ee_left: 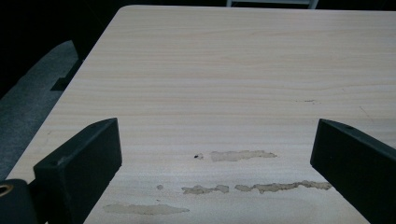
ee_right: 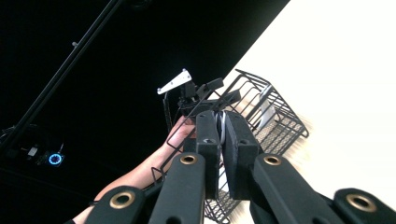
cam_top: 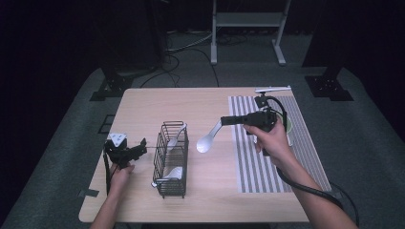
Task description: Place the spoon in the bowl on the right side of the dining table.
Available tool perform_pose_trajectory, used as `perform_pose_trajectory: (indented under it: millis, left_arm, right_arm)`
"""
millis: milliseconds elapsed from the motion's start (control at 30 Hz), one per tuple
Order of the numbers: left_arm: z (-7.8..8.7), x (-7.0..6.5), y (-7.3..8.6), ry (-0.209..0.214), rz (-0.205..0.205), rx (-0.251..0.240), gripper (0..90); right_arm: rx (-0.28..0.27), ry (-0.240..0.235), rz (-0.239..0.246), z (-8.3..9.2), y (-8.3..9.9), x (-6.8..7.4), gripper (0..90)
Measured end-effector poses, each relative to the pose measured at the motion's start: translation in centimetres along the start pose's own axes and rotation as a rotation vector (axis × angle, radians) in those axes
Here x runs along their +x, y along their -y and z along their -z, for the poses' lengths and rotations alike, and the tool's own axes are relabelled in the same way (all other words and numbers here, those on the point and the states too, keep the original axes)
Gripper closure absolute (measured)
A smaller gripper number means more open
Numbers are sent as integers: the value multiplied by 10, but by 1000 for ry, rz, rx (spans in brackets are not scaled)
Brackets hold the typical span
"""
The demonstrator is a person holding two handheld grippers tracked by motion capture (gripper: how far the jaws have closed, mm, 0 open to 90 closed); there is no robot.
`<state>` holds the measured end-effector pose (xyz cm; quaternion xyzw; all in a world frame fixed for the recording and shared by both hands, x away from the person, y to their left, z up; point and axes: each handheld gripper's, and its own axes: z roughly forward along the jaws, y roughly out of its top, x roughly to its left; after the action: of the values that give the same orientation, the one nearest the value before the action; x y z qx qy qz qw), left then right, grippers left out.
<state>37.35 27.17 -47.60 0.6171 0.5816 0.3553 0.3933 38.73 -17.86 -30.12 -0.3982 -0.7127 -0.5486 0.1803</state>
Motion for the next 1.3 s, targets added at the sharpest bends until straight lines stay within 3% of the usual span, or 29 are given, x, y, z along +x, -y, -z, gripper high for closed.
perform_pose_trajectory:
  millis: [1000,1300]
  left_arm:
    - [0,0,0,1,4,0,9]
    - [0,0,0,0,4,-1,9]
  right_arm:
    - [-65,64,-90,27,10,-46,854]
    - [-74,76,-101,32,10,-50,854]
